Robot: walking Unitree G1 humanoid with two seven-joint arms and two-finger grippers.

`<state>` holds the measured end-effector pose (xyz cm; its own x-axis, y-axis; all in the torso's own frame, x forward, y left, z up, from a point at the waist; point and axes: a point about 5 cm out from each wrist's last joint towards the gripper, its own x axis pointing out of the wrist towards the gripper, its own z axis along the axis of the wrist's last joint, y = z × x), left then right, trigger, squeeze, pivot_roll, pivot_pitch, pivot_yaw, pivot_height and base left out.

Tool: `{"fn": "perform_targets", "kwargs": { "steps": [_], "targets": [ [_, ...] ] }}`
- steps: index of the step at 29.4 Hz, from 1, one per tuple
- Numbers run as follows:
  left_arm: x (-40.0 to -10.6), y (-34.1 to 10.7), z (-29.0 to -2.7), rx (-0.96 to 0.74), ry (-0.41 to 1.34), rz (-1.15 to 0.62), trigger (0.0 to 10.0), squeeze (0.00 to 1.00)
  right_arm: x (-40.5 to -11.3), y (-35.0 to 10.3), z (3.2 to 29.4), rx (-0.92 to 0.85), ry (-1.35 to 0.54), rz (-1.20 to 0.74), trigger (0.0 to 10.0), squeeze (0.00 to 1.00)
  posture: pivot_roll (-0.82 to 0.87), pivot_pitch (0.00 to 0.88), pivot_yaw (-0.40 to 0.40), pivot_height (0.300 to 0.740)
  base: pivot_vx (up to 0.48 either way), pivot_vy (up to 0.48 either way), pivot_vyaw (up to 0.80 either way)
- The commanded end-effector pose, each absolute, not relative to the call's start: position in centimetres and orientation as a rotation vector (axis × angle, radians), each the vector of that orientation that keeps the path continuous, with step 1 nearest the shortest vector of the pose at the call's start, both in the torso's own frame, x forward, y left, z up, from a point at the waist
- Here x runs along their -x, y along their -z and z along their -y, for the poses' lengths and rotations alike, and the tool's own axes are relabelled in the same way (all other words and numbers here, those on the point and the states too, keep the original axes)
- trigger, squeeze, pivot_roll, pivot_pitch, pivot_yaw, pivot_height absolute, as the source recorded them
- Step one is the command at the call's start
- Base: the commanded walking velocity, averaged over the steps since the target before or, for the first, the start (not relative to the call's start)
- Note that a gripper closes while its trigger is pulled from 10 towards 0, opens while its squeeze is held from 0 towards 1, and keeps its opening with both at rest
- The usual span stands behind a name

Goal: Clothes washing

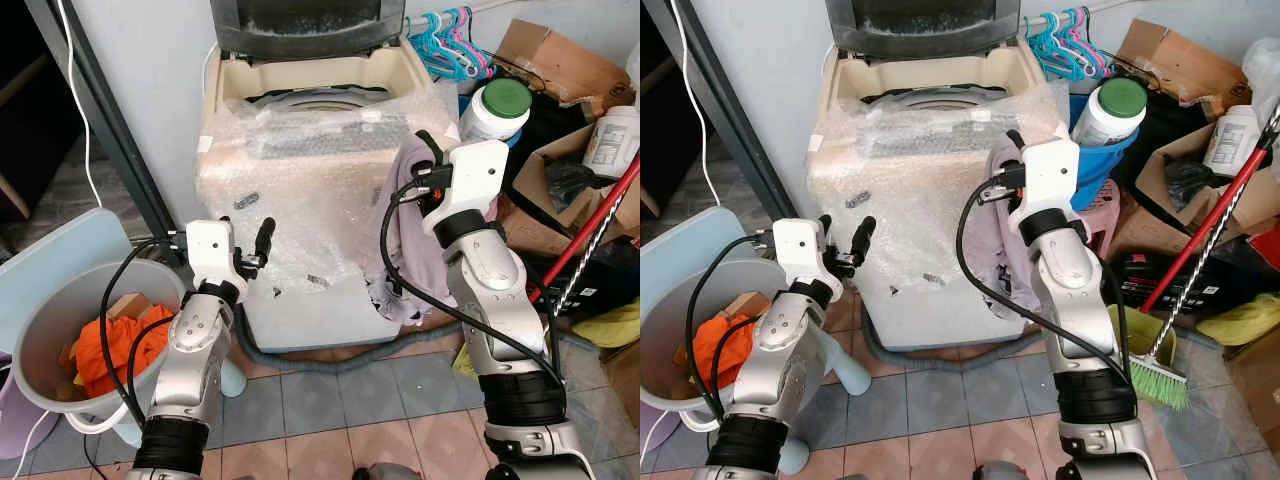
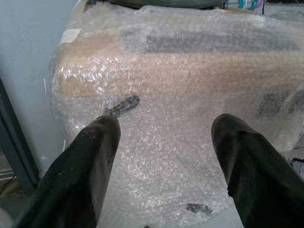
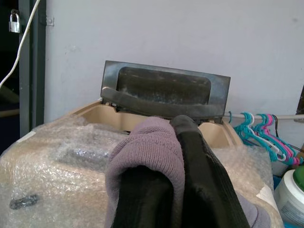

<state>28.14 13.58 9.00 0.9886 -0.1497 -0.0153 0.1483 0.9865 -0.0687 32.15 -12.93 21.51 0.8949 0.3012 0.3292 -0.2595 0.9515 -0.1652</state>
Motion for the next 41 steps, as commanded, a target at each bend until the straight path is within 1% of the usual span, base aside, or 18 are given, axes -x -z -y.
{"fn": "perform_targets", "kwargs": {
  "steps": [1, 4, 8, 14, 20, 24, 28, 32, 34, 36, 37, 38, 41],
  "targets": [
    [-27.5, -8.1, -14.9, 0.039, 0.089, -0.056, 10.0, 0.00, -32.5, -22.9, 13.0, 0.127, -0.309, 0.415, 10.0, 0.00, -0.08, 0.041, 0.038, 0.740, 0.270, 0.000, 0.00],
    [-26.5, -6.8, -16.1, 0.046, 0.020, -0.109, 10.0, 0.00, -32.9, -23.6, 13.3, 0.141, -0.317, 0.433, 10.0, 0.00, -0.07, 0.050, 0.028, 0.740, 0.271, 0.000, 0.00],
    [-25.9, -6.5, -16.9, 0.038, -0.019, -0.118, 10.0, 0.00, -33.3, -24.0, 13.4, 0.144, -0.326, 0.442, 10.0, 0.00, -0.06, 0.054, 0.022, 0.740, 0.274, 0.000, 0.00],
    [-25.2, -6.0, -17.1, 0.034, -0.029, -0.145, 10.0, 0.00, -33.9, -24.8, 12.9, 0.168, -0.362, 0.474, 10.0, 0.00, -0.05, 0.066, 0.012, 0.740, 0.288, 0.000, 0.00],
    [-25.1, -5.9, -17.0, 0.036, -0.027, -0.151, 10.0, 0.00, -34.4, -26.3, 12.5, 0.206, -0.385, 0.524, 10.0, 0.00, -0.05, 0.072, 0.009, 0.740, 0.314, 0.000, 0.00],
    [-25.2, -6.1, -16.7, 0.043, -0.019, -0.143, 10.0, 0.00, -35.1, -27.6, 12.3, 0.224, -0.404, 0.558, 10.0, 0.00, -0.05, 0.072, 0.004, 0.740, 0.480, 0.000, 0.00],
    [-25.2, -6.2, -16.6, 0.046, -0.018, -0.142, 10.0, 0.00, -35.2, -27.7, 12.1, 0.223, -0.416, 0.564, 10.0, 0.00, -0.04, 0.073, 0.004, 0.740, 0.480, 0.000, 0.00],
    [-25.0, -6.1, -16.6, 0.045, -0.016, -0.145, 10.0, 0.00, -34.9, -27.0, 11.7, 0.196, -0.421, 0.553, 10.0, 0.00, -0.04, 0.073, 0.006, 0.740, 0.480, 0.000, 0.00],
    [-24.9, -6.0, -16.7, 0.039, -0.020, -0.149, 10.0, 0.00, -33.5, -24.7, 11.4, 0.152, -0.423, 0.504, 10.0, 0.00, -0.04, 0.071, 0.007, 0.740, 0.480, 0.000, 0.00],
    [-24.8, -6.0, -16.7, 0.040, -0.023, -0.149, 10.0, 0.00, -33.2, -24.1, 11.3, 0.149, -0.422, 0.494, 10.0, 0.00, -0.04, 0.071, 0.010, 0.740, 0.480, 0.000, 0.00],
    [-24.8, -6.0, -16.8, 0.039, -0.027, -0.152, 10.0, 0.00, -32.2, -22.6, 11.2, 0.119, -0.407, 0.456, 10.0, 0.00, -0.05, 0.069, 0.014, 0.740, 0.480, 0.000, 0.00],
    [-24.9, -6.0, -16.9, 0.036, -0.028, -0.153, 10.0, 0.00, -31.8, -22.1, 11.2, 0.104, -0.400, 0.440, 10.0, 0.00, -0.05, 0.069, 0.014, 0.740, 0.480, 0.000, 0.00],
    [-25.0, -6.1, -16.7, 0.037, -0.017, -0.147, 10.0, 0.00, -30.5, -20.7, 10.6, 0.125, -0.410, 0.418, 10.0, 0.00, -0.05, 0.065, 0.026, 0.740, 0.480, 0.000, 0.00]
  ]
}}
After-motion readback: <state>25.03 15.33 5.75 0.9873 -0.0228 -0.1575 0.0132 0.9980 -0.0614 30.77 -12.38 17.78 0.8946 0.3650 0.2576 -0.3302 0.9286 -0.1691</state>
